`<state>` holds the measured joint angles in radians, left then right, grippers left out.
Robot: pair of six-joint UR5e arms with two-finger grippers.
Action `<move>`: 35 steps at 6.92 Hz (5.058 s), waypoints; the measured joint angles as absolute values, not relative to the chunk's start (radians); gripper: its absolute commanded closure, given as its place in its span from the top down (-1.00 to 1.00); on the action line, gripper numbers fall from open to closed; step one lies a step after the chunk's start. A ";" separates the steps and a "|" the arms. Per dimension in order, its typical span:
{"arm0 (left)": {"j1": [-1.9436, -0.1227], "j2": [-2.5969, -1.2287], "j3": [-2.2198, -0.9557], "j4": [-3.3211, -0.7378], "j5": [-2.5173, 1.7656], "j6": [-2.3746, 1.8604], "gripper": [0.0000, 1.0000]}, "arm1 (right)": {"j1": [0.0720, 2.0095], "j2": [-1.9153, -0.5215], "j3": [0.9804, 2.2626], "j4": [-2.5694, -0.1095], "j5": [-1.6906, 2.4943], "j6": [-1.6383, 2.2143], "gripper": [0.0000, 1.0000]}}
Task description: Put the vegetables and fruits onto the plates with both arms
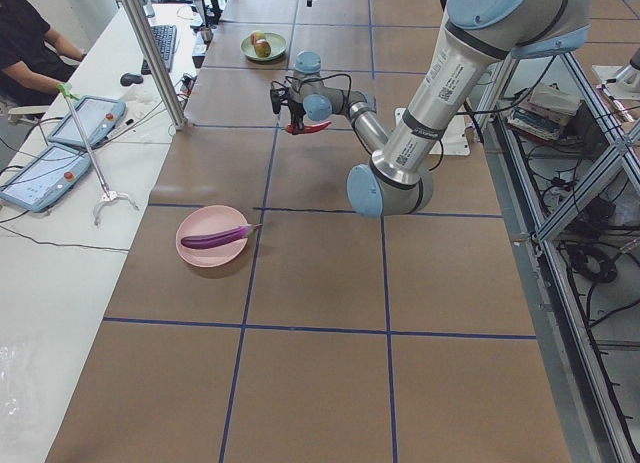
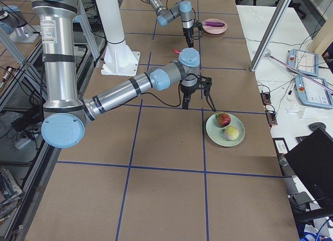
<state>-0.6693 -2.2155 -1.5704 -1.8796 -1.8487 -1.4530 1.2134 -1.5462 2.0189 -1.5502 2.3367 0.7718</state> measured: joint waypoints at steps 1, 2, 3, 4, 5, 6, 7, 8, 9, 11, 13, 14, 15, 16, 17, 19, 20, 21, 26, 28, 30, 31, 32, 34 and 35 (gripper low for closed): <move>-0.756 -2.185 -1.562 -1.880 -1.850 -1.396 -1.00 | 1.214 -1.546 2.020 -1.550 2.336 0.772 1.00; -0.847 -2.167 -1.512 -1.881 -1.855 -1.358 -1.00 | 1.214 -1.547 2.023 -1.550 2.336 0.772 1.00; -0.934 -2.163 -1.422 -1.902 -1.875 -1.328 -1.00 | 1.214 -1.547 2.025 -1.550 2.336 0.772 1.00; -1.005 -2.162 -1.325 -1.953 -1.913 -1.306 -1.00 | 1.214 -1.547 2.026 -1.550 2.336 0.772 1.00; -1.050 -2.163 -1.229 -2.021 -1.941 -1.296 -0.99 | 1.212 -1.545 2.028 -1.549 2.336 0.772 1.00; -1.073 -2.164 -1.158 -2.073 -1.953 -1.291 -0.57 | 1.211 -1.543 2.032 -1.549 2.336 0.772 1.00; -1.088 -2.165 -1.113 -2.100 -1.957 -1.276 0.98 | 1.211 -1.543 2.040 -1.550 2.336 0.773 1.00; -1.096 -2.166 -1.090 -2.113 -1.958 -1.253 1.00 | 1.210 -1.544 2.050 -1.550 2.336 0.776 1.00; -1.098 -2.168 -1.078 -2.121 -1.959 -1.241 1.00 | 1.210 -1.546 2.056 -1.551 2.336 0.778 1.00; -1.110 -2.167 -1.095 -2.128 -2.032 -1.230 1.00 | 1.215 -1.564 2.063 -1.550 2.339 0.772 1.00; -1.168 -2.080 -1.237 -2.124 -2.220 -1.144 1.00 | 1.251 -1.615 2.059 -1.552 2.348 0.668 1.00; -1.189 -1.985 -1.352 -2.121 -2.263 -1.053 1.00 | 1.293 -1.640 2.034 -1.553 2.351 0.563 1.00; -1.207 -1.891 -1.462 -2.119 -2.280 -0.978 1.00 | 1.340 -1.664 1.994 -1.554 2.354 0.445 1.00; -1.222 -1.792 -1.572 -2.119 -2.289 -0.920 1.00 | 1.392 -1.694 1.950 -1.554 2.356 0.314 1.00; -1.234 -1.678 -1.688 -2.118 -2.293 -0.856 1.00 | 1.449 -1.744 1.926 -1.554 2.361 0.190 1.00; -1.273 -1.481 -1.852 -2.108 -2.312 -0.684 1.00 | 1.538 -1.836 1.924 -1.555 2.416 0.044 1.00; -1.333 -1.429 -1.886 -2.066 -2.354 -0.556 1.00 | 1.557 -1.859 1.930 -1.558 2.427 0.014 1.00; -1.407 -1.408 -1.909 -1.974 -2.395 -0.397 1.00 | 1.560 -1.868 1.936 -1.560 2.413 0.001 1.00; -1.594 -1.386 -1.939 -1.504 -2.406 0.154 1.00 | 1.546 -1.870 1.954 -1.560 2.351 0.002 1.00; -1.604 -1.309 -1.943 -1.438 -2.405 0.198 1.00 | 1.545 -1.873 1.954 -1.560 2.359 0.007 1.00; -1.604 -1.249 -1.951 -1.436 -2.407 0.206 1.00 | 1.544 -1.878 1.952 -1.558 2.370 0.011 1.00; -1.604 -1.236 -1.949 -1.436 -2.411 0.206 1.00 | 1.544 -1.879 1.952 -1.556 2.374 0.012 1.00; -1.603 -1.235 -1.941 -1.436 -2.416 0.206 1.00 | 1.543 -1.879 1.950 -1.554 2.375 0.012 1.00; -1.601 -1.254 -1.935 -1.439 -2.415 0.204 1.00 | 1.541 -1.878 1.948 -1.550 2.374 0.011 1.00; -1.600 -1.276 -1.929 -1.433 -2.408 0.202 1.00 | 1.541 -1.877 1.947 -1.548 2.370 0.010 1.00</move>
